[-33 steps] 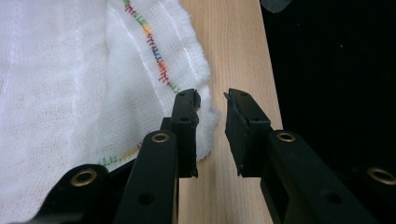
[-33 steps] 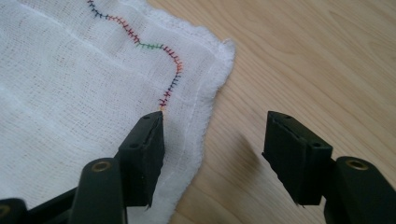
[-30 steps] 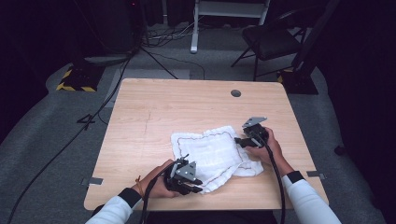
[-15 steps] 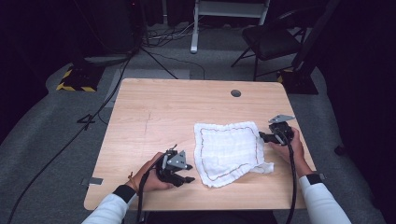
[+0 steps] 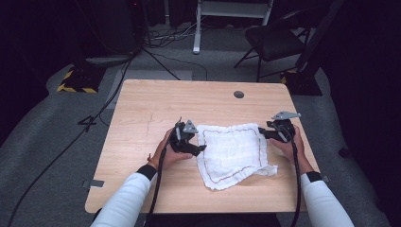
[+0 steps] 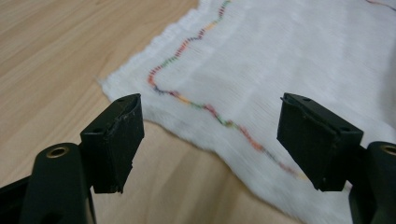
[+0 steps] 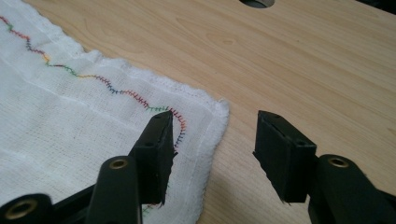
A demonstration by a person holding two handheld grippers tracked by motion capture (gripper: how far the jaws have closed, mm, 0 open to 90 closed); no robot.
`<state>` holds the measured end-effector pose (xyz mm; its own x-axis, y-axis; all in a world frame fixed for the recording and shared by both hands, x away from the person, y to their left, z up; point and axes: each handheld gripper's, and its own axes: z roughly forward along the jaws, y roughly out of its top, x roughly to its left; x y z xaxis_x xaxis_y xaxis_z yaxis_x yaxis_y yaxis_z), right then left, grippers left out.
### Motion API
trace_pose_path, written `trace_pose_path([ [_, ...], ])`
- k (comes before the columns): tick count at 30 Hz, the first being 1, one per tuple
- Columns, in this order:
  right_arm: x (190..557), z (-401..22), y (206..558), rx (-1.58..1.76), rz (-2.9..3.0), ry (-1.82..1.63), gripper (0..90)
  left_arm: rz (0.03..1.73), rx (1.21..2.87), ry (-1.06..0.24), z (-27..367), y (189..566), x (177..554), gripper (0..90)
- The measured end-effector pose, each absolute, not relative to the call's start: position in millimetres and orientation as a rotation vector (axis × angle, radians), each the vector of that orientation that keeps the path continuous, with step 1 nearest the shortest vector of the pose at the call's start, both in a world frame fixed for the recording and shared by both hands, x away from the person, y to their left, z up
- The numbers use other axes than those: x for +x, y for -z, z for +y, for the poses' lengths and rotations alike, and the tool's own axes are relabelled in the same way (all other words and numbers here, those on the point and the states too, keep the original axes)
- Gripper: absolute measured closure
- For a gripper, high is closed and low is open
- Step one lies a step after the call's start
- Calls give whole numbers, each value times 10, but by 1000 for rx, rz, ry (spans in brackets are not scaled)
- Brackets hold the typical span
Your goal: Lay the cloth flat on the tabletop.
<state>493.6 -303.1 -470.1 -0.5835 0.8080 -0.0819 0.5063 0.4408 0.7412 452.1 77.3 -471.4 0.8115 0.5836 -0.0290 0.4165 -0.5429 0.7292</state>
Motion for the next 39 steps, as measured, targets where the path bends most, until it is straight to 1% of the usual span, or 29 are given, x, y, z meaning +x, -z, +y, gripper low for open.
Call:
trace_pose_path([
  [3, 5027, -3002, 4762, 1136, 2288, -966, 463, 766, 2231, -313, 677, 4758, 4686, 231],
  [4, 5058, -2991, 4780, 1153, 2297, -970, 451, 777, 2233, -316, 660, 4774, 4736, 232],
  [5, 5087, -2983, 4792, 1168, 2301, -977, 445, 795, 2217, -301, 652, 4799, 4781, 238],
  [7, 5129, -2966, 4801, 1175, 2304, -979, 448, 836, 2229, -302, 640, 4854, 4873, 265],
  [9, 5163, -2937, 4819, 1172, 2307, -960, 453, 876, 2248, -276, 634, 4929, 4945, 282],
  [10, 5176, -2925, 4830, 1175, 2316, -954, 454, 880, 2254, -270, 627, 4970, 4967, 283],
  [11, 5191, -2912, 4848, 1183, 2324, -946, 454, 869, 2243, -274, 636, 4982, 4978, 262],
  [13, 5212, -2880, 4889, 1186, 2352, -912, 452, 878, 2236, -275, 640, 4984, 4990, 259],
  [15, 5219, -2868, 4908, 1203, 2351, -919, 468, 872, 2238, -299, 629, 4997, 4989, 247],
  [17, 5215, -2867, 4905, 1207, 2363, -931, 524, 857, 2239, -298, 629, 5004, 5005, 236],
  [18, 5211, -2872, 4907, 1208, 2366, -939, 538, 854, 2239, -295, 628, 5004, 5010, 237],
  [19, 5207, -2872, 4905, 1208, 2371, -945, 581, 848, 2243, -289, 628, 5001, 5017, 239],
  [20, 5201, -2867, 4901, 1202, 2383, -950, 623, 831, 2247, -284, 637, 4991, 5024, 261],
  [22, 5189, -2851, 4897, 1193, 2396, -963, 703, 816, 2241, -273, 646, 4978, 5042, 428],
  [24, 5169, -2839, 4902, 1166, 2409, -980, 802, 823, 2237, -256, 651, 4965, 5070, 552],
  [26, 5144, -2820, 4912, 1127, 2401, -979, 830, 832, 2225, -217, 664, 4961, 5113, 681],
  [28, 5136, -2817, 4906, 1120, 2388, -980, 842, 828, 2235, -208, 678, 4951, 5147, 763],
  [31, 5120, -2849, 4838, 1115, 2343, -1024, 848, 802, 2247, -220, 699, 4925, 5163, 809],
  [35, 5061, -2850, 4667, 1062, 2303, -1067, 852, 781, 2178, -271, 789, 4721, 5142, 818],
  [37, 5015, -2828, 4557, 1030, 2277, -1089, 852, 750, 2168, -317, 824, 4559, 5108, 818],
  [39, 4962, -2813, 4428, 1007, 2244, -1120, 852, 735, 2159, -333, 846, 4444, 5085, 819],
])
